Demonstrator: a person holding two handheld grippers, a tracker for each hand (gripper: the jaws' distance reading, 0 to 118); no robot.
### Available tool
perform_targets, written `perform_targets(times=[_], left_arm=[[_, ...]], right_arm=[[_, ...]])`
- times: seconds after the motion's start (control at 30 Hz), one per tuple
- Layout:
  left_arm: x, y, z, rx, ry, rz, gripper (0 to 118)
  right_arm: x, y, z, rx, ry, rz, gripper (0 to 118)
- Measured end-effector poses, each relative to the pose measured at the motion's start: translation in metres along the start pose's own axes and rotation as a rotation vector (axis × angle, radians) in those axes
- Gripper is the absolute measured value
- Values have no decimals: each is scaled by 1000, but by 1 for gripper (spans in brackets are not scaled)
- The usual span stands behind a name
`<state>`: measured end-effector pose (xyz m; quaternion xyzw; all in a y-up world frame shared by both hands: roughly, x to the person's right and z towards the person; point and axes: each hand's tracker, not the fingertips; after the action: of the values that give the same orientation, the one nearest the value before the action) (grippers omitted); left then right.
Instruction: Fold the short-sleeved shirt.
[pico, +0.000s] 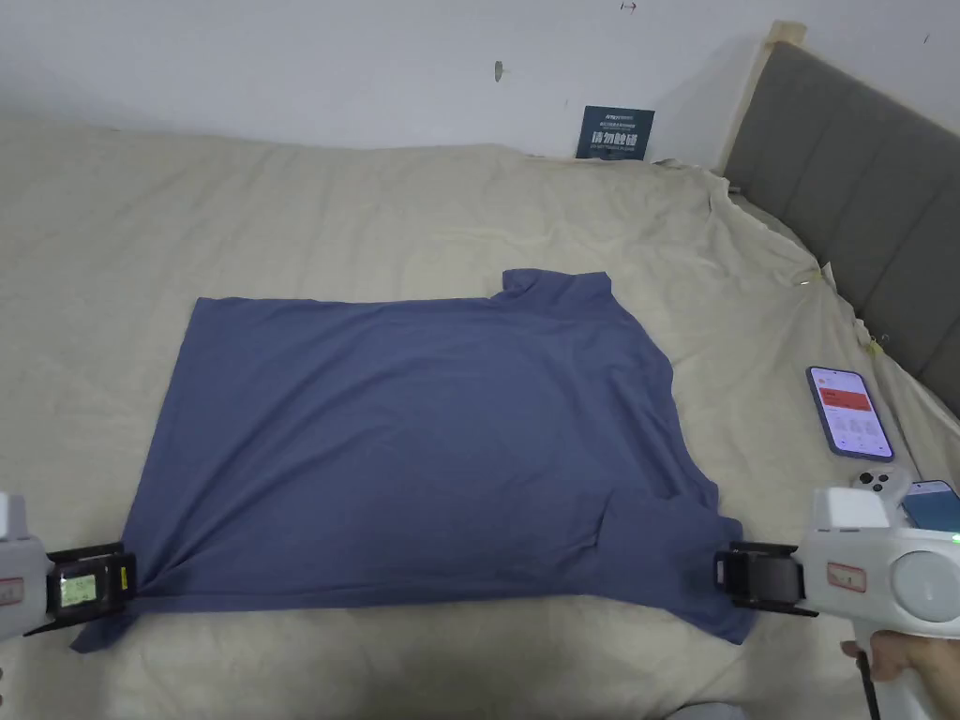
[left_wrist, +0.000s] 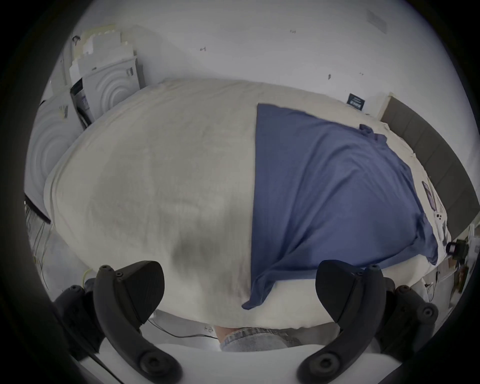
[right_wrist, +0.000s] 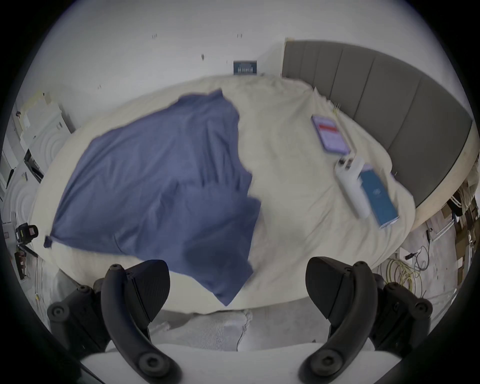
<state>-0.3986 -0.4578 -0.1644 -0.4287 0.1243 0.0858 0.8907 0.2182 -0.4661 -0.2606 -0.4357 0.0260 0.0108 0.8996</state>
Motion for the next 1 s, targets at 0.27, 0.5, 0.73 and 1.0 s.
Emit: perform_targets(times=[0.27,0.5,0.73,1.0], left_arm=[[44,46,56,380,62,-105,118],[93,34,82,718,84,-117,116],[107,22,81,770,69,-132,53],[103,16,74,756,76,-123,0]], right_arm=[[-42,43,100,458,-29,-36,108],[-86,32,129,704,-68,18,114],[-82,23,112,711,-7,-27,85],[-81,23,104,708,12,-29,0]])
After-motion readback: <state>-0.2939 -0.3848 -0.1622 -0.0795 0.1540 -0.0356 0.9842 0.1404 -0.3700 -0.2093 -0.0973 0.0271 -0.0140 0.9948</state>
